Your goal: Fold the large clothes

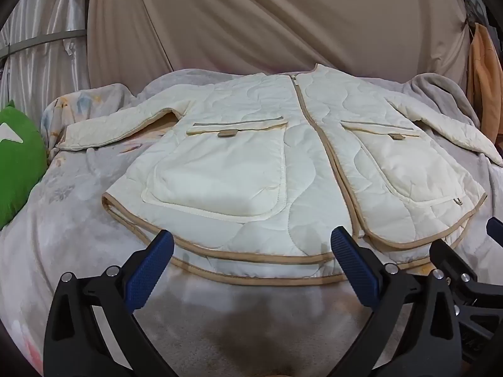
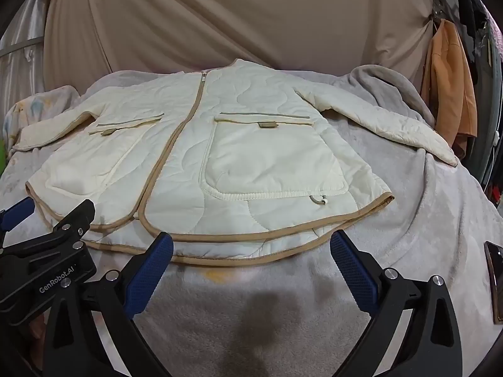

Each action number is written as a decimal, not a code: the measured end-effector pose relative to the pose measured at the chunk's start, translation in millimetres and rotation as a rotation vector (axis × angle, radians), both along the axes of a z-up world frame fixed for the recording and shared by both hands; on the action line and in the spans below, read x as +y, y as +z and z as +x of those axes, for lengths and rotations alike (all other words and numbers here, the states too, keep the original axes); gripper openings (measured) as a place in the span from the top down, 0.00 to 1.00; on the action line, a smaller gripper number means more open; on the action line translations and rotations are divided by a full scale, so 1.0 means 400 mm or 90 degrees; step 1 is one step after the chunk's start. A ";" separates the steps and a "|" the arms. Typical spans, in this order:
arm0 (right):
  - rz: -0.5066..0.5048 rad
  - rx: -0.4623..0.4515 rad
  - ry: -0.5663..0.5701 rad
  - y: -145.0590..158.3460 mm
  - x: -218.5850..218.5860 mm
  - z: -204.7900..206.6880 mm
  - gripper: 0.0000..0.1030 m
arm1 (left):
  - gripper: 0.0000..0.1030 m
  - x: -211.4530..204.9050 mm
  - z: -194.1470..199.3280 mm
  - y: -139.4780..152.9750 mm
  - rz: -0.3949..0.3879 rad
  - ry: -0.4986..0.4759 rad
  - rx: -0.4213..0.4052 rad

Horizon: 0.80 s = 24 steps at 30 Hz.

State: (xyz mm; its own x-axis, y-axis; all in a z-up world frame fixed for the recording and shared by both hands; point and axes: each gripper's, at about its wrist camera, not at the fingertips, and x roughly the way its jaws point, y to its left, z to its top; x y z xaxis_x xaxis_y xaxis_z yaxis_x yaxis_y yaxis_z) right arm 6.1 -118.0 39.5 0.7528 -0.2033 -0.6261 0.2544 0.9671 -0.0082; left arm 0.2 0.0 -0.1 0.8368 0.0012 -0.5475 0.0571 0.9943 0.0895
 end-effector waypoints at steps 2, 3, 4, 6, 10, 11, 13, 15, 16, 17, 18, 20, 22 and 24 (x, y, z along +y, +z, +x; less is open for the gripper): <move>-0.004 -0.001 0.000 0.000 0.002 -0.001 0.05 | 0.05 0.001 -0.002 0.001 -0.003 -0.002 -0.005; -0.004 -0.001 0.000 0.000 0.003 0.000 0.05 | 0.05 0.001 -0.001 0.001 -0.003 0.000 -0.002; -0.005 -0.001 0.000 0.000 0.004 0.000 0.05 | 0.05 0.001 -0.001 0.001 -0.003 0.000 -0.002; -0.007 0.000 0.001 0.000 0.006 0.000 0.05 | 0.05 0.001 -0.001 0.001 -0.003 0.000 0.000; -0.007 -0.002 0.000 0.001 0.010 -0.001 0.05 | 0.05 0.000 0.000 -0.001 0.003 0.001 -0.001; -0.007 -0.003 -0.001 0.001 0.010 -0.002 0.05 | 0.05 -0.006 0.007 -0.002 0.004 0.001 -0.001; -0.007 -0.003 -0.001 0.001 0.011 -0.002 0.05 | 0.05 -0.005 0.003 -0.002 0.005 0.001 -0.001; -0.008 -0.004 -0.001 0.001 0.013 -0.003 0.05 | 0.05 -0.009 0.003 -0.001 0.007 0.001 -0.002; -0.008 -0.003 -0.001 0.001 0.014 -0.002 0.05 | 0.05 -0.009 0.002 -0.001 0.008 0.002 -0.002; -0.008 -0.004 -0.001 0.001 0.015 -0.003 0.05 | 0.05 -0.009 0.002 -0.001 0.009 0.002 -0.002; -0.009 -0.004 -0.001 0.001 0.016 -0.003 0.05 | 0.05 -0.005 0.000 -0.001 0.010 0.002 -0.002; -0.009 -0.005 -0.001 0.007 0.006 -0.006 0.05 | 0.05 -0.014 -0.001 -0.003 0.019 0.001 0.000; -0.010 -0.004 -0.001 0.006 0.010 -0.005 0.05 | 0.05 -0.014 0.000 -0.003 0.020 0.002 0.001; -0.010 -0.005 -0.001 0.006 0.011 -0.005 0.05 | 0.05 -0.014 -0.001 -0.004 0.020 0.002 0.000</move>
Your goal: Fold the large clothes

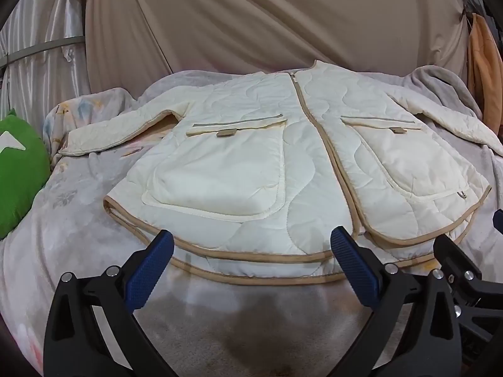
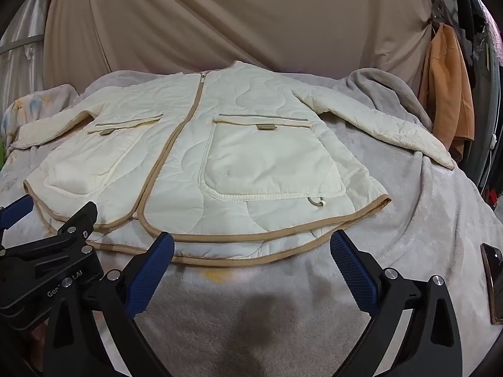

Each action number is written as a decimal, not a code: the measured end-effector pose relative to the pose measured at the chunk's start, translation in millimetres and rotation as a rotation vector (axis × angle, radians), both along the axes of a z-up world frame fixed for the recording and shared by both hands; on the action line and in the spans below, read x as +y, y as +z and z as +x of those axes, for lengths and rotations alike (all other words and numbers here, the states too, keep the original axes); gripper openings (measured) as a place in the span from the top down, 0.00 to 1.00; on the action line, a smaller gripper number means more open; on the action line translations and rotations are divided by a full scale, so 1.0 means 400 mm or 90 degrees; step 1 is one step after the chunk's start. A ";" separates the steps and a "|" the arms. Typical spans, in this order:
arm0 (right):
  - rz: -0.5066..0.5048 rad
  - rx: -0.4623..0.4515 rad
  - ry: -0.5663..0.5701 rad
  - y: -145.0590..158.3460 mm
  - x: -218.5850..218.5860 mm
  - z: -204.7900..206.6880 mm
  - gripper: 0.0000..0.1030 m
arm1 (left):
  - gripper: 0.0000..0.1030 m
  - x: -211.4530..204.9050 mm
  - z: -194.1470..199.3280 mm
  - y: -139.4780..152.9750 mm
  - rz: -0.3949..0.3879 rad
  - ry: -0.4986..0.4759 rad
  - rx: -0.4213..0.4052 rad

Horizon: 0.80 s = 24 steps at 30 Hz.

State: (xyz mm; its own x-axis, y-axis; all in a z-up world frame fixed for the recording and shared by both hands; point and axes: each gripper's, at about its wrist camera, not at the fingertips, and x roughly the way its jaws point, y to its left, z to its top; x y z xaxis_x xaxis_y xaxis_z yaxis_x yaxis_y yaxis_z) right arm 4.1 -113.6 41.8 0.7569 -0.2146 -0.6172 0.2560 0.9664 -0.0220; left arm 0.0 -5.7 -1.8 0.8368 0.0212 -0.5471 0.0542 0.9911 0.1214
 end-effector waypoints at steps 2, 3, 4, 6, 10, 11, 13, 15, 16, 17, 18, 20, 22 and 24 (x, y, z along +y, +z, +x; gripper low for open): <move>0.000 0.000 0.000 0.000 -0.001 -0.002 0.05 | 0.05 0.000 0.000 0.000 0.000 0.000 0.000; 0.000 0.000 0.001 0.000 0.000 -0.002 0.05 | 0.05 0.000 0.000 -0.001 0.000 0.000 0.000; 0.000 0.000 0.001 0.001 -0.002 -0.003 0.05 | 0.05 0.001 0.000 -0.001 0.000 0.000 0.001; -0.001 0.000 0.000 0.000 0.000 -0.002 0.05 | 0.05 0.001 0.000 -0.002 0.000 0.000 0.000; -0.001 0.000 0.000 0.001 -0.002 -0.004 0.05 | 0.05 0.001 0.000 -0.002 0.001 0.000 0.000; -0.001 0.000 0.000 0.002 -0.003 -0.004 0.05 | 0.05 0.002 0.000 -0.002 0.001 0.000 0.000; -0.003 0.000 0.000 0.000 0.000 -0.003 0.05 | 0.05 0.002 0.000 -0.002 0.001 -0.001 0.000; -0.002 0.000 0.000 0.001 -0.001 -0.005 0.05 | 0.05 0.002 0.000 -0.001 0.001 -0.001 0.001; -0.002 0.000 0.000 0.002 -0.002 -0.005 0.05 | 0.05 0.002 0.000 -0.001 0.001 -0.001 0.001; -0.003 0.000 0.000 0.001 0.000 -0.004 0.05 | 0.05 0.002 0.000 -0.001 0.001 -0.001 0.001; -0.003 0.000 0.000 0.002 -0.001 -0.004 0.05 | 0.05 0.002 0.000 -0.001 0.001 -0.001 0.001; -0.003 0.000 -0.001 0.002 -0.001 -0.005 0.05 | 0.05 0.002 0.001 -0.002 0.002 0.000 0.001; -0.004 0.000 -0.001 0.001 0.000 -0.003 0.05 | 0.06 0.002 0.001 -0.001 0.002 -0.001 0.001; -0.004 0.001 -0.001 0.001 0.000 -0.003 0.05 | 0.06 0.002 0.001 -0.001 0.001 -0.001 0.001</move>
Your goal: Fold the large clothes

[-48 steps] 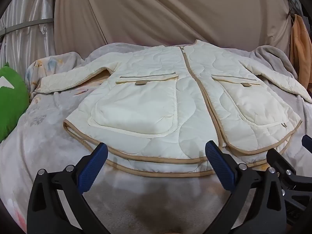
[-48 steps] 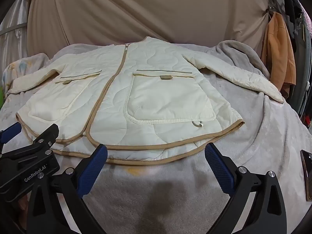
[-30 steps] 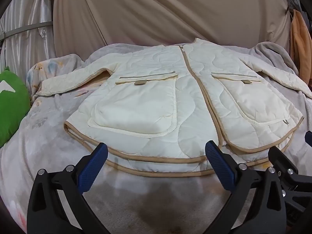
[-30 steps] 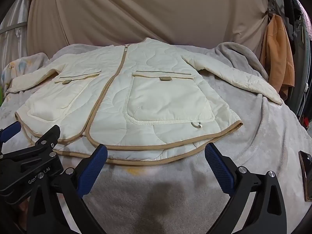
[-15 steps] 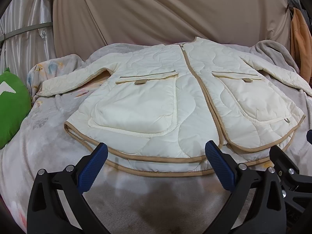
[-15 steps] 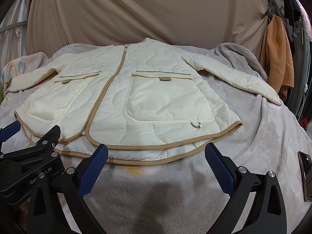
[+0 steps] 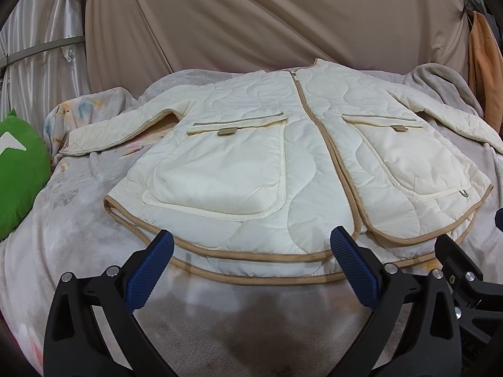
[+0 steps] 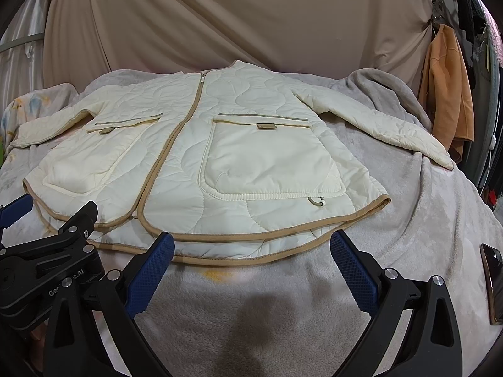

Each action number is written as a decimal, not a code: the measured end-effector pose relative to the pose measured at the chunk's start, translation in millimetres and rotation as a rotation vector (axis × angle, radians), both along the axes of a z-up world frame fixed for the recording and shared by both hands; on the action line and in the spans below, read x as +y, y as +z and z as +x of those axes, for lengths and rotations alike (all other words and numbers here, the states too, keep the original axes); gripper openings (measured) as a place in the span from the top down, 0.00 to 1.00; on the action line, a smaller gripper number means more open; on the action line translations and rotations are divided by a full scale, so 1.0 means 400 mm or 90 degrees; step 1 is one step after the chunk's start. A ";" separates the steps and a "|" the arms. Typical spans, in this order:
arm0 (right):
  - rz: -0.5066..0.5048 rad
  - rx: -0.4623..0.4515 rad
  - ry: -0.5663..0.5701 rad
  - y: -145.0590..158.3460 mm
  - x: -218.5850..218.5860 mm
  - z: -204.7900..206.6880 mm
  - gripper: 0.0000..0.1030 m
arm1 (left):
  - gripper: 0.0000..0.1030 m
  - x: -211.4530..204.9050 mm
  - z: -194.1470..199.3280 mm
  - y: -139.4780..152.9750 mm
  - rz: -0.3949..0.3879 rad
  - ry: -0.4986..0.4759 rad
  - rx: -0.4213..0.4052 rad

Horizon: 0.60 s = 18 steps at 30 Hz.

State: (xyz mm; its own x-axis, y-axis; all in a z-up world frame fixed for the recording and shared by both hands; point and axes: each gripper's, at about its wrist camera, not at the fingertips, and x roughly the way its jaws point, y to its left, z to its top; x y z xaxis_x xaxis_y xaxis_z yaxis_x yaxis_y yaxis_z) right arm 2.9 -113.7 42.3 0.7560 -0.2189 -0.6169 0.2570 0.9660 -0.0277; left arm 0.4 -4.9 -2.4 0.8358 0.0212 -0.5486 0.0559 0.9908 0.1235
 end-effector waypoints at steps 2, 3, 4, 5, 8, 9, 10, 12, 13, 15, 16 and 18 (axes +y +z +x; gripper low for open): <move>0.000 0.000 0.000 0.001 -0.001 -0.001 0.05 | 0.06 0.000 0.000 0.000 0.000 0.000 0.000; -0.001 0.000 0.000 0.000 0.000 0.000 0.05 | 0.06 0.000 0.000 0.000 0.000 0.000 0.000; -0.001 0.000 0.000 0.001 -0.001 -0.001 0.05 | 0.06 0.000 0.000 0.000 0.000 0.000 0.000; -0.001 0.000 0.000 0.000 0.000 0.000 0.05 | 0.06 -0.001 0.000 0.000 0.001 0.000 0.000; -0.001 0.000 0.000 0.000 0.000 0.001 0.05 | 0.06 0.000 0.000 0.000 0.001 0.000 0.000; -0.001 0.000 0.000 -0.001 0.001 0.002 0.05 | 0.06 -0.001 0.000 0.000 0.001 0.000 0.000; -0.001 0.000 0.000 -0.001 0.001 0.002 0.05 | 0.06 -0.001 0.000 0.000 0.001 0.000 0.001; -0.001 0.001 0.000 0.000 0.000 0.001 0.05 | 0.06 -0.001 0.001 0.000 0.002 0.000 0.001; -0.001 0.001 0.000 -0.001 0.001 0.002 0.05 | 0.06 -0.001 0.000 0.000 0.002 0.000 0.001; -0.001 0.001 0.000 0.000 0.000 0.000 0.05 | 0.06 -0.001 0.000 0.000 0.002 0.000 0.001; -0.002 0.001 0.000 -0.001 0.001 0.001 0.05 | 0.06 -0.001 0.000 0.000 0.002 0.000 0.001; -0.002 0.001 0.000 -0.001 0.001 0.000 0.05 | 0.06 -0.001 0.000 0.000 0.002 0.000 0.001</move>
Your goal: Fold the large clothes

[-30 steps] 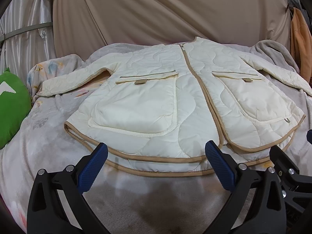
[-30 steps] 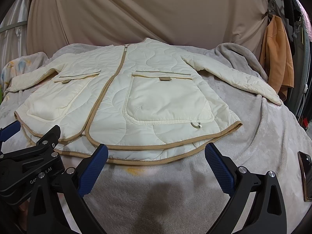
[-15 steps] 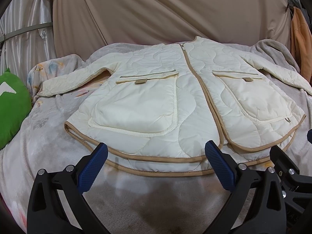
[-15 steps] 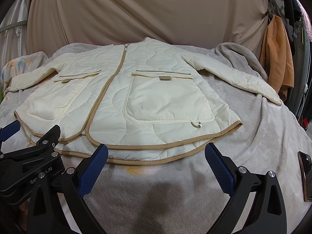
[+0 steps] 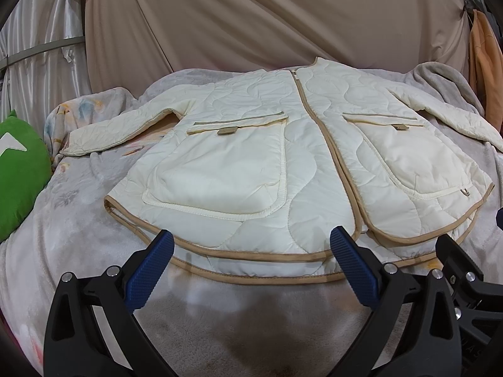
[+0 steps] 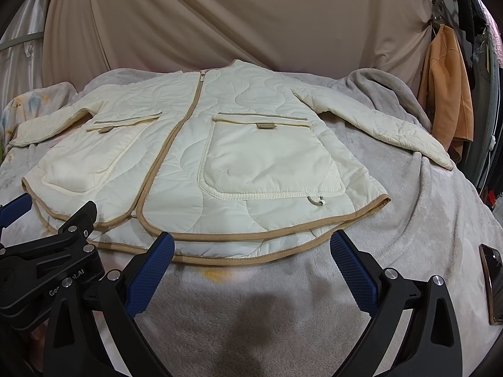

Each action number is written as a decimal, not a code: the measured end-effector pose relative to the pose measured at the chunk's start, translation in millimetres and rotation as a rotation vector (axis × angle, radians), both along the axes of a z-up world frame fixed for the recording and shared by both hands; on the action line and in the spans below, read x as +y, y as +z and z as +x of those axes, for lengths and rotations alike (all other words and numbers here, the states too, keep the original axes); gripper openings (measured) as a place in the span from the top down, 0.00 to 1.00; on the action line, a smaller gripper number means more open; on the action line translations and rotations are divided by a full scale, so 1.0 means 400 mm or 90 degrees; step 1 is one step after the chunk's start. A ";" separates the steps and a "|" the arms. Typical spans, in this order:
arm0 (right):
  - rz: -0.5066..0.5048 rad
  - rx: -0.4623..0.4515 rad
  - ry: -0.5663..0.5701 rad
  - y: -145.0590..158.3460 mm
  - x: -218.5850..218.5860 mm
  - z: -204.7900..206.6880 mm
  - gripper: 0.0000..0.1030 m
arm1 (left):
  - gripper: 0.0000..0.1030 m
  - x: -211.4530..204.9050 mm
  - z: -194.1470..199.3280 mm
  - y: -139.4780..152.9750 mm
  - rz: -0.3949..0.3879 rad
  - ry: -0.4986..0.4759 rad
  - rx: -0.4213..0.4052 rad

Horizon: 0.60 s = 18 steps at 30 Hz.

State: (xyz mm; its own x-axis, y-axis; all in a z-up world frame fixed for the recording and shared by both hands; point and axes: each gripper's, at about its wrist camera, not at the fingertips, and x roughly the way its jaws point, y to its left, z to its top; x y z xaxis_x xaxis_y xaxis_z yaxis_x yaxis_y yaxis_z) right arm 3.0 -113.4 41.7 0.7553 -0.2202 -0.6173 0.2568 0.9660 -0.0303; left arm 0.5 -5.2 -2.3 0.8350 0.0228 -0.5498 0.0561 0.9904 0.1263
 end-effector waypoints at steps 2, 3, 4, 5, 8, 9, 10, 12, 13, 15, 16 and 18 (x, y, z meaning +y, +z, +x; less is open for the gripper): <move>0.000 0.000 0.000 0.000 0.000 -0.001 0.05 | 0.06 0.000 0.001 0.000 0.000 0.000 0.000; 0.000 0.000 0.000 0.001 -0.001 -0.002 0.05 | 0.06 -0.001 0.000 0.000 0.001 0.000 0.000; -0.001 0.000 0.000 0.001 0.000 -0.002 0.05 | 0.06 -0.002 0.000 0.001 0.002 0.001 -0.001; -0.003 0.000 -0.001 0.002 0.002 0.000 0.05 | 0.06 -0.001 -0.001 0.002 0.003 0.002 -0.003; -0.013 -0.008 -0.005 0.008 0.005 -0.006 0.05 | 0.06 0.003 -0.011 0.007 0.011 0.010 -0.017; -0.014 -0.009 -0.004 0.010 0.006 -0.009 0.05 | 0.06 0.005 -0.014 0.008 0.013 0.012 -0.019; -0.016 -0.009 -0.005 0.012 0.005 -0.009 0.05 | 0.06 0.007 -0.015 0.007 0.015 0.013 -0.019; -0.017 -0.006 -0.005 0.013 0.005 -0.011 0.05 | 0.06 0.012 -0.017 0.008 0.015 0.012 -0.016; -0.018 -0.006 -0.006 0.013 0.005 -0.011 0.05 | 0.06 0.014 -0.018 0.009 0.016 0.013 -0.016; -0.021 -0.006 -0.007 0.015 0.007 -0.012 0.05 | 0.06 0.016 -0.020 0.011 0.019 0.014 -0.015; -0.023 -0.005 -0.007 0.014 0.007 -0.010 0.05 | 0.06 0.011 -0.017 0.011 0.019 0.014 -0.014; -0.025 -0.003 -0.007 0.014 0.008 -0.009 0.05 | 0.06 0.015 -0.019 0.011 0.020 0.013 -0.012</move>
